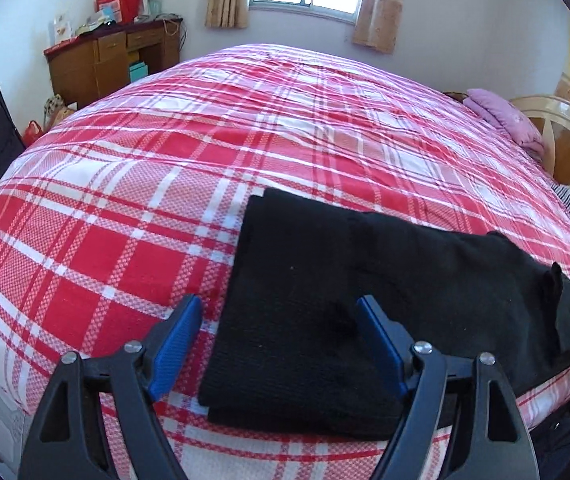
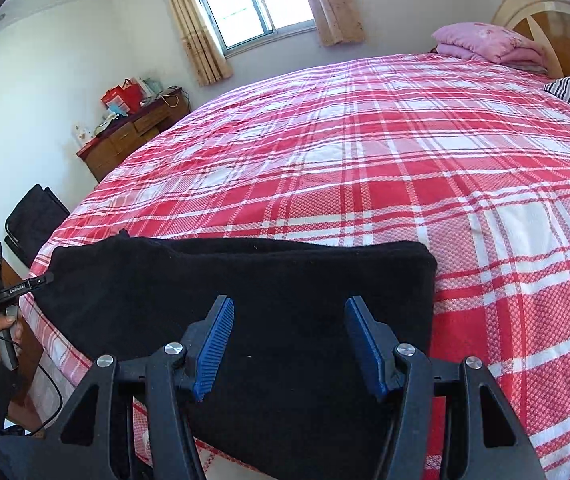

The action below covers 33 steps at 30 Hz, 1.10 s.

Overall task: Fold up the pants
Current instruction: 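Grasp the pants end with the left tool and lift it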

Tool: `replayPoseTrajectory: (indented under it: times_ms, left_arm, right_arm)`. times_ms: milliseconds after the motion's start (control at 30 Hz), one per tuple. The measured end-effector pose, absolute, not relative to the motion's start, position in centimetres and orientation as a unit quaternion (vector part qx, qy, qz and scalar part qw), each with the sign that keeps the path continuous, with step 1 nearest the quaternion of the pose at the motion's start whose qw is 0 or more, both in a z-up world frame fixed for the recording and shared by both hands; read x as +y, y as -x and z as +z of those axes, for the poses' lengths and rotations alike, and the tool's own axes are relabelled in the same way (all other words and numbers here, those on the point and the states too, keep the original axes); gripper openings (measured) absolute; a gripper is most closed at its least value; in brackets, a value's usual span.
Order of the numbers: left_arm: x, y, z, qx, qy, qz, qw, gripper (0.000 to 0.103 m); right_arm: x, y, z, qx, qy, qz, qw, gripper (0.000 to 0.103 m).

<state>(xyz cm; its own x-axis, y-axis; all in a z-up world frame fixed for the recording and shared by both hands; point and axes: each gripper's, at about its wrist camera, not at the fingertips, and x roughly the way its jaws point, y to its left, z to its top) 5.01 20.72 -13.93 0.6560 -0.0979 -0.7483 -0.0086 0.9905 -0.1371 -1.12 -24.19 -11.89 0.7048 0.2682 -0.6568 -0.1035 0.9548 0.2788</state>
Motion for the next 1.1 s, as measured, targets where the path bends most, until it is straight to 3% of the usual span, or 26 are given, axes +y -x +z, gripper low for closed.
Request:
replayPoseTrajectory:
  times_ms: [133, 233, 533, 1100]
  left_arm:
    - [20.5, -4.8, -13.8, 0.415, 0.051, -0.019, 0.908, 0.073]
    - [20.5, -4.8, -13.6, 0.420, 0.062, -0.024, 0.905, 0.057]
    - [20.9, -4.5, -13.1, 0.431, 0.086, -0.023, 0.898, 0.030]
    - [19.2, -3.2, -7.8, 0.370, 0.151, -0.109, 0.910, 0.025]
  right_arm:
    - [-23.6, 1.5, -11.8, 0.363, -0.101, 0.104, 0.920, 0.060]
    - [-23.1, 1.6, -11.9, 0.363, -0.088, 0.106, 0.922, 0.060]
    - [-22.9, 1.8, -12.0, 0.361, -0.081, 0.107, 0.923, 0.060]
    - [-22.7, 2.0, -11.9, 0.355, -0.081, 0.099, 0.926, 0.060]
